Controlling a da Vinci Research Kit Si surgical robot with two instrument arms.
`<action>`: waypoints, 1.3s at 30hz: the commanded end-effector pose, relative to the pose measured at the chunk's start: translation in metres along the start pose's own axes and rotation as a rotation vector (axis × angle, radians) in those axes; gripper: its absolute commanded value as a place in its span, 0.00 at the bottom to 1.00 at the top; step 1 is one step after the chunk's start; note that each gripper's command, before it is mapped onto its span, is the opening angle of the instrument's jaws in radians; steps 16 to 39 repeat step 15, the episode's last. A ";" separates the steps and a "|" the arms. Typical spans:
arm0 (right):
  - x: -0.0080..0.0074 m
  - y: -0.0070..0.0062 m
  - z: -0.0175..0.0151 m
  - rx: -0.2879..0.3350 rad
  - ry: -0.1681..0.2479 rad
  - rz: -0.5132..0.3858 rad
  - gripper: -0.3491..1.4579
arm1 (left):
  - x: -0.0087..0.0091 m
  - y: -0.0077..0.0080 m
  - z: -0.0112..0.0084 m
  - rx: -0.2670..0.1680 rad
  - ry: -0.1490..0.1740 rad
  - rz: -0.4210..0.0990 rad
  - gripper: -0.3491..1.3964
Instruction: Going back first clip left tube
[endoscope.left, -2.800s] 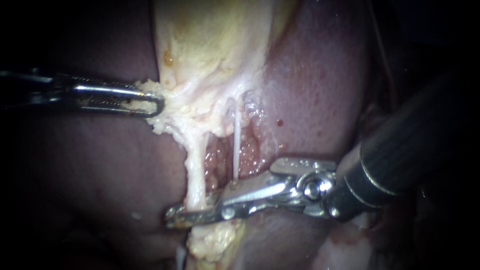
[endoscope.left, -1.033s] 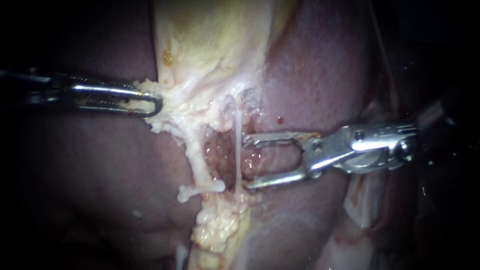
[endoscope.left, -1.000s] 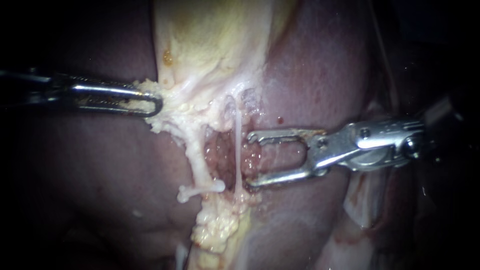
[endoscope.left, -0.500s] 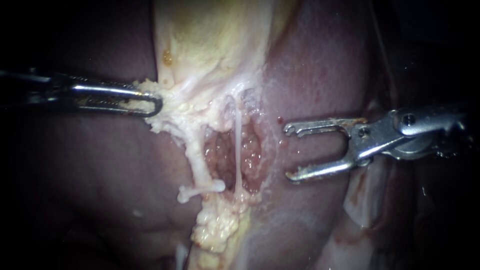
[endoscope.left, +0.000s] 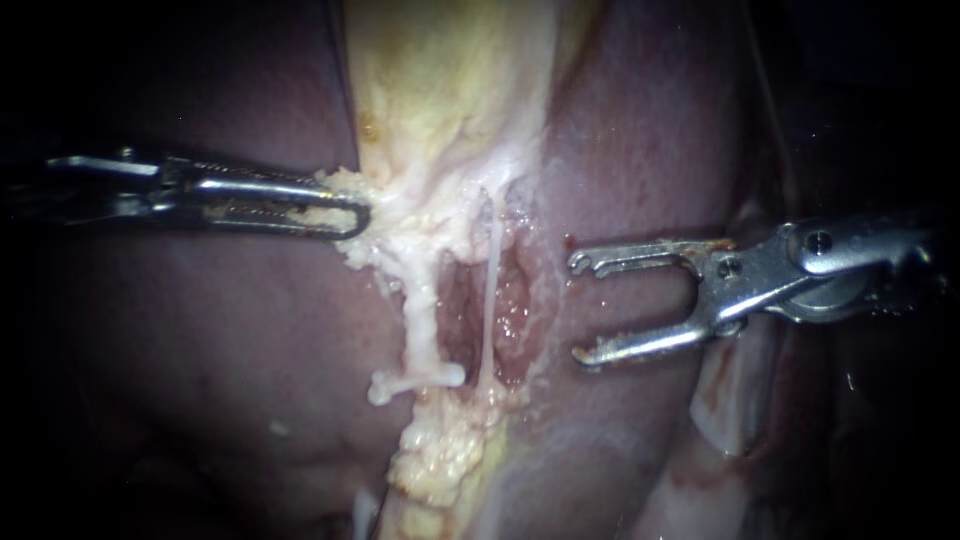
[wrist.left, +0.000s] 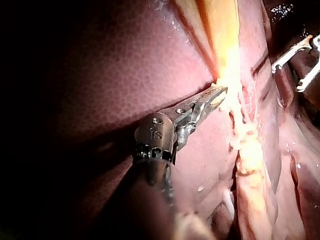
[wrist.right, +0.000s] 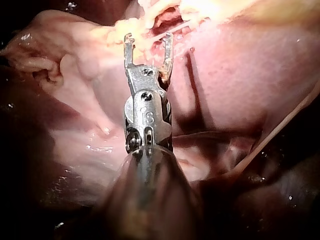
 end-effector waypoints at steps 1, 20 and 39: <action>0.0000 0.0000 0.0000 0.000 0.000 0.000 0.47 | -0.0001 -0.0001 0.0001 0.001 -0.001 0.001 0.00; 0.0000 -0.0001 -0.0001 0.000 0.000 0.000 0.47 | 0.0000 -0.0002 0.0001 0.001 -0.001 0.001 0.00; 0.0000 -0.0001 -0.0001 0.000 0.000 0.000 0.47 | 0.0000 -0.0002 0.0001 0.001 -0.001 0.001 0.00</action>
